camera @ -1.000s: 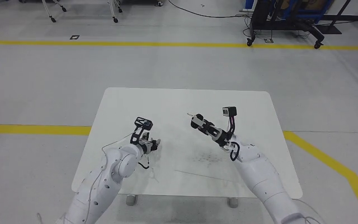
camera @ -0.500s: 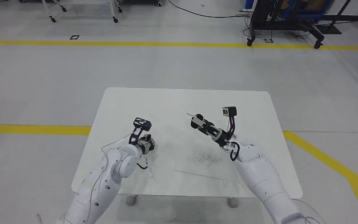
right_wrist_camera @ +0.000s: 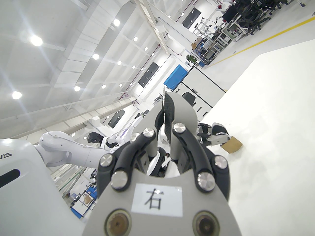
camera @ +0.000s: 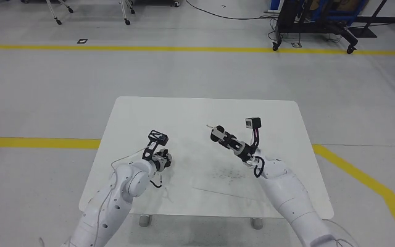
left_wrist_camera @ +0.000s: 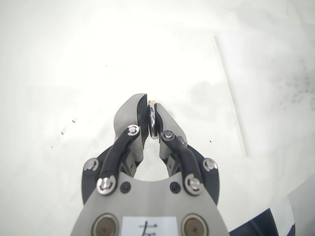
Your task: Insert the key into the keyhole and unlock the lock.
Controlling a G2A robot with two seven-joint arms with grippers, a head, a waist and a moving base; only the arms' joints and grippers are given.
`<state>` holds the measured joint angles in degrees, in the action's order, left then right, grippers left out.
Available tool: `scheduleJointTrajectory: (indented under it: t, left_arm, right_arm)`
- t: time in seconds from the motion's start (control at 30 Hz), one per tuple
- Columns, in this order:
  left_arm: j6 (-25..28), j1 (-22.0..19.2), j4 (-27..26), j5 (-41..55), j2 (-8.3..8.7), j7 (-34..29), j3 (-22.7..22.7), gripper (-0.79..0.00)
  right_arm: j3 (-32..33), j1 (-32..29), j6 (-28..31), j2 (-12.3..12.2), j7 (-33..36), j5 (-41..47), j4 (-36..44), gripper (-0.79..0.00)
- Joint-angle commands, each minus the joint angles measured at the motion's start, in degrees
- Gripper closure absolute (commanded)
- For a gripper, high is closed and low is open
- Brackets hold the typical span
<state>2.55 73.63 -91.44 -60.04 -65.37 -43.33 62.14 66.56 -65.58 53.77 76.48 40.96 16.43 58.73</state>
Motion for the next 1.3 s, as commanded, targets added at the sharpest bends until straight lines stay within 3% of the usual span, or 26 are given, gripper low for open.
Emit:
scheduleJointTrajectory:
  t: [0.0,0.43,0.47,0.6,0.8,0.93,1.17,1.27]
  left_arm:
    - [1.5,0.1,-0.5,-1.1,0.17,0.0,0.2,0.0]
    - [3.8,0.7,-0.5,-2.2,0.47,-3.2,1.1,0.0]
    - [3.7,0.6,-0.4,-2.6,0.44,-3.7,0.8,-0.062]
    - [3.8,0.3,-0.2,-2.6,0.32,-4.1,0.5,-0.095]
    - [4.0,0.6,-0.8,-2.2,0.34,-4.2,0.9,-0.225]
    - [4.4,0.9,-1.2,-2.0,0.4,-4.2,1.4,-0.228]
    - [5.0,1.4,-1.7,-1.5,0.5,-4.1,2.1,-0.163]
    - [5.2,1.6,-1.9,-1.3,0.54,-4.2,2.3,-0.179]
  right_arm:
    - [0.0,0.0,0.0,0.0,0.0,0.0,0.0,0.0]
    - [0.0,0.0,0.0,0.0,0.0,0.0,0.0,0.0]
    - [0.0,0.0,0.0,0.0,0.0,0.0,0.0,0.0]
    - [0.0,0.0,0.0,0.0,0.0,0.0,0.0,0.0]
    - [0.0,0.0,0.0,0.0,0.0,0.0,0.0,0.0]
    - [0.0,0.0,0.0,0.0,0.0,0.0,0.0,0.0]
    - [0.0,0.0,0.0,0.0,0.0,0.0,0.0,0.0]
    - [0.0,0.0,0.0,0.0,0.0,0.0,0.0,0.0]
